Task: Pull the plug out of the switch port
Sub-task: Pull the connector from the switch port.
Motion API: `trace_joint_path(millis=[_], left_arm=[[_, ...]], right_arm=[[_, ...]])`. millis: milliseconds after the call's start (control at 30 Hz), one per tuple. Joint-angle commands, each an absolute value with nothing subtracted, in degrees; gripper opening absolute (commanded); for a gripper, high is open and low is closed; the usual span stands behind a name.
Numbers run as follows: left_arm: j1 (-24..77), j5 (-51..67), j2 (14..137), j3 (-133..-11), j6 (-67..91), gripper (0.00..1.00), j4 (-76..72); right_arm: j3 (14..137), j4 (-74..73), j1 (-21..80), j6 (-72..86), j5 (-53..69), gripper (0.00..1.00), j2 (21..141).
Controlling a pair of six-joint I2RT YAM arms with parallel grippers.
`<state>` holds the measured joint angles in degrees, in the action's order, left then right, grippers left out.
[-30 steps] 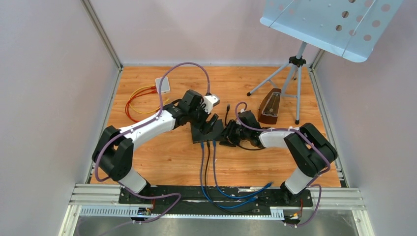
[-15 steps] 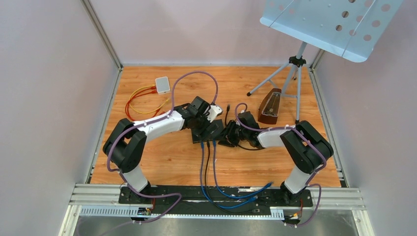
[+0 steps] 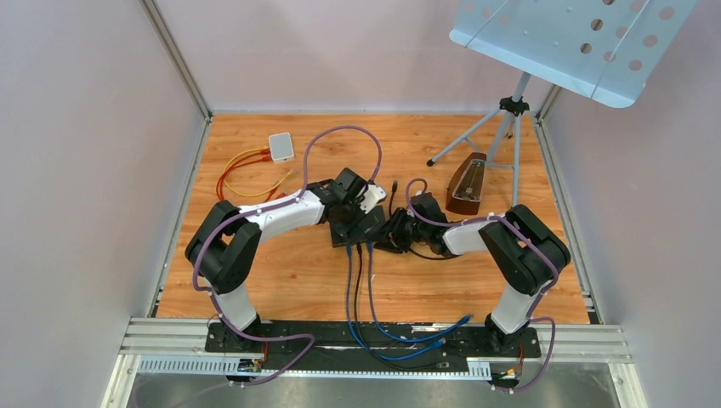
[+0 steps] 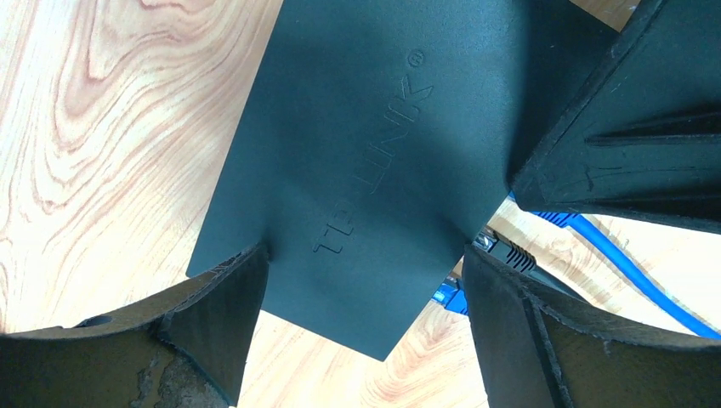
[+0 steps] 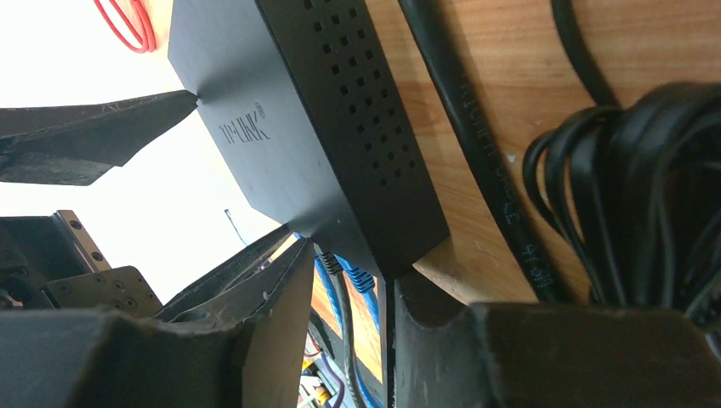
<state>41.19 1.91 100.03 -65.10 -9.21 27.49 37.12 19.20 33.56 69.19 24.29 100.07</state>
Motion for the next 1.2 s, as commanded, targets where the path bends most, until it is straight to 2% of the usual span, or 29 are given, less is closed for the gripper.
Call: trace_joint_path(millis=[0,233,633,867,1033,1167], left_arm=[[41.6,0.3,100.7,-66.1,-10.3,0.9,28.5],[41.7,2.0,97.0,-65.2,-10.9,0.94,28.5],[41.9,0.4,98.5,-66.7,-11.8,0.98,30.8],[41.9,-1.1,102.5,-67.0,-11.1,0.93,30.9],[42.0,-0.4,102.3,-66.5,-9.8,0.9,30.7],[42.4,0.5,102.3,-66.0,-9.5,0.88,31.1]], right_arm=[[37.5,20.4,34.2,69.7,21.9,0.33,101.2],[36.2,23.2,35.6,69.8,20.1,0.38,100.2],[35.5,23.8,36.0,69.9,19.5,0.42,100.0],[36.5,22.4,36.3,70.0,18.4,0.39,101.0],[35.0,26.5,36.9,68.8,18.7,0.37,102.5],[32.0,31.9,37.3,70.0,17.6,0.39,102.7]])
